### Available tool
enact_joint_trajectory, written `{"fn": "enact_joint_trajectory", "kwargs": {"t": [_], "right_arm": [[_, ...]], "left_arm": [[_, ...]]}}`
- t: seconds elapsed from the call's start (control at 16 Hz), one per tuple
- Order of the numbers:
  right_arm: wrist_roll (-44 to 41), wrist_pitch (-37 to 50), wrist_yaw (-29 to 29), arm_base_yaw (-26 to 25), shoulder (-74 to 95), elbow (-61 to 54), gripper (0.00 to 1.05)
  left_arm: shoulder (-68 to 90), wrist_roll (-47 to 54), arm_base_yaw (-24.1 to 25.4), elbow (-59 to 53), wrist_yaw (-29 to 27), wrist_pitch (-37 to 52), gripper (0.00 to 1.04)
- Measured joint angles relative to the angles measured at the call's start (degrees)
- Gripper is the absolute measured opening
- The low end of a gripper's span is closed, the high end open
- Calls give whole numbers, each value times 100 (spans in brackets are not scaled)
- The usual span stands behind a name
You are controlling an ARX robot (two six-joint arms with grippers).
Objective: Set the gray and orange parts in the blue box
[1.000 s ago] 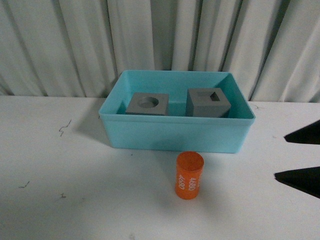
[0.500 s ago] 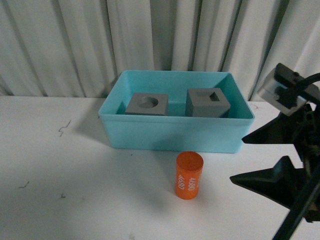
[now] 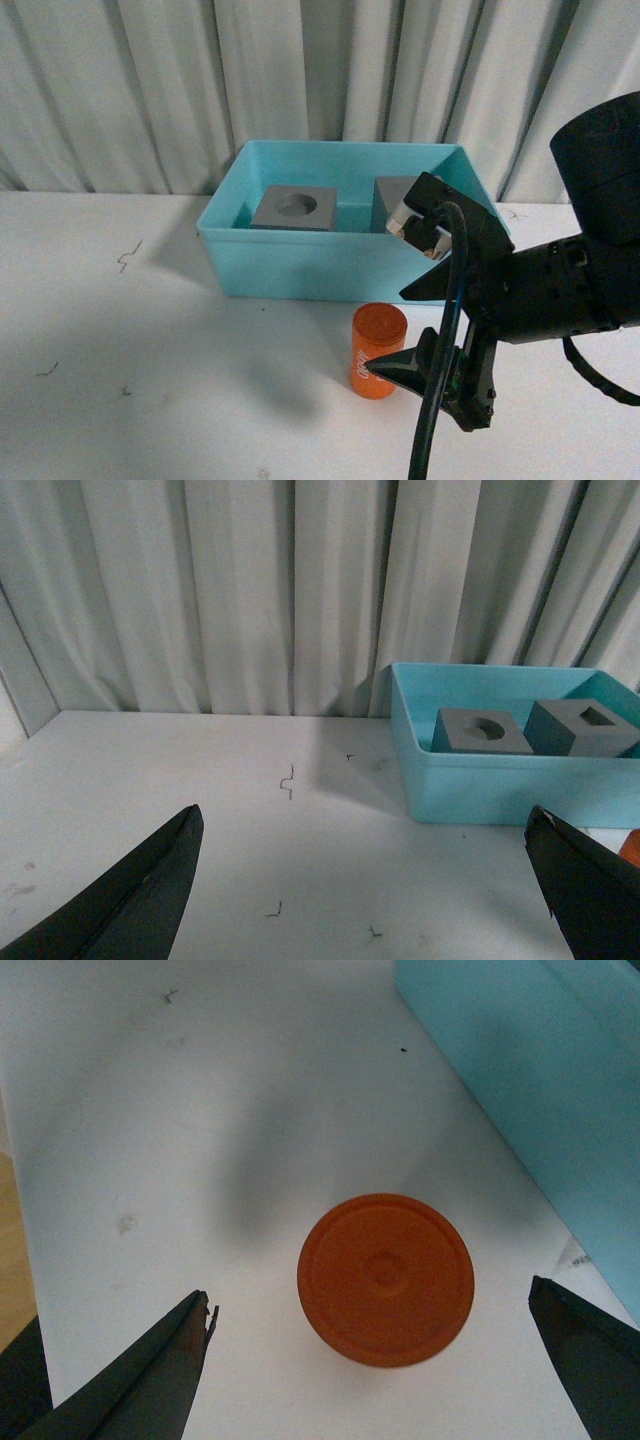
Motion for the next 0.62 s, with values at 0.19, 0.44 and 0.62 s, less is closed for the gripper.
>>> {"fn": "enact_joint_trajectory", "kwargs": {"t": [0.19, 0.44, 0.62], "right_arm": [[157, 74, 105, 175, 254, 251, 98], [337, 192, 278, 339, 444, 466, 89], [334, 146, 374, 356, 466, 481, 54]], "left_arm": [[0, 0, 0, 0, 0, 2, 98], [0, 0, 0, 0, 0, 0, 98], [0, 0, 0, 0, 0, 0, 98]]}}
